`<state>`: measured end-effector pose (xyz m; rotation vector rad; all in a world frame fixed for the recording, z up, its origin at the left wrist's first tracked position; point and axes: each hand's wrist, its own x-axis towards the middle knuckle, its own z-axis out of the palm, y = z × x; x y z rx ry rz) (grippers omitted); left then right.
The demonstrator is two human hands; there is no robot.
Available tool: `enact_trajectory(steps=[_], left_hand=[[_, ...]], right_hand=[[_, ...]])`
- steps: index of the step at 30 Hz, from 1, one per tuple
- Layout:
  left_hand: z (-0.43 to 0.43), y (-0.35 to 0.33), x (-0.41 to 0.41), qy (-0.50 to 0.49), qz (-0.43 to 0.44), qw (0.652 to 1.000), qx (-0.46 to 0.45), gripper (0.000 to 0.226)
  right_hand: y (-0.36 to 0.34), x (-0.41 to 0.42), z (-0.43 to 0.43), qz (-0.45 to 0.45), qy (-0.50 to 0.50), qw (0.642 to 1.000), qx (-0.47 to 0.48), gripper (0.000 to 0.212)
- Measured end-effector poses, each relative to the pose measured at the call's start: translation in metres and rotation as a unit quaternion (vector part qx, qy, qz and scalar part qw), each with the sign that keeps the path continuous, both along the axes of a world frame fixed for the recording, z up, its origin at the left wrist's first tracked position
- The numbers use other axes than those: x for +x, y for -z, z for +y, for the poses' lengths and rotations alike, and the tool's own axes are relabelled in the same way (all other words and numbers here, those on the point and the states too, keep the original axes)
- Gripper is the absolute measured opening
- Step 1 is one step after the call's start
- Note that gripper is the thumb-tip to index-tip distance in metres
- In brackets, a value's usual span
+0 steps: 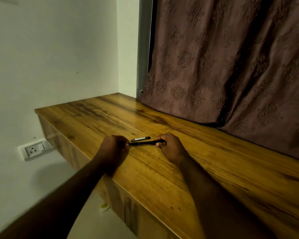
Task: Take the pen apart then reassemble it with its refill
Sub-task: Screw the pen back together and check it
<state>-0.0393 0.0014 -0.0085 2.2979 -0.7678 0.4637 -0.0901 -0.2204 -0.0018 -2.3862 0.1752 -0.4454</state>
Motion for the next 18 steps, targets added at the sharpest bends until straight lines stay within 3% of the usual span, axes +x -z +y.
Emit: enact_trajectory(steps=[6, 10, 12, 16, 18], left_hand=[[-0.01, 0.003, 0.01, -0.035, -0.024, 0.996, 0.082, 0.012], [-0.008, -0.002, 0.005, -0.027, 0.044, 0.998, 0.034, 0.003], [-0.008, -0.007, 0.005, -0.043, 0.109, 0.993, -0.005, 0.013], [-0.009, -0.001, 0.011, -0.045, 0.141, 0.989, -0.023, 0.007], [-0.007, -0.006, 0.016, -0.044, 0.186, 0.979, -0.075, 0.004]], right_hand=[[0.002, 0.01, -0.004, -0.001, 0.013, 0.999, -0.029, 0.02], [0.003, 0.011, -0.004, 0.007, 0.02, 0.999, -0.035, 0.019], [0.0, 0.01, -0.002, 0.009, 0.021, 0.999, -0.032, 0.021], [0.003, 0.007, -0.001, 0.014, 0.016, 1.0, -0.016, 0.038], [-0.001, 0.009, 0.001, 0.004, 0.026, 1.0, 0.012, 0.041]])
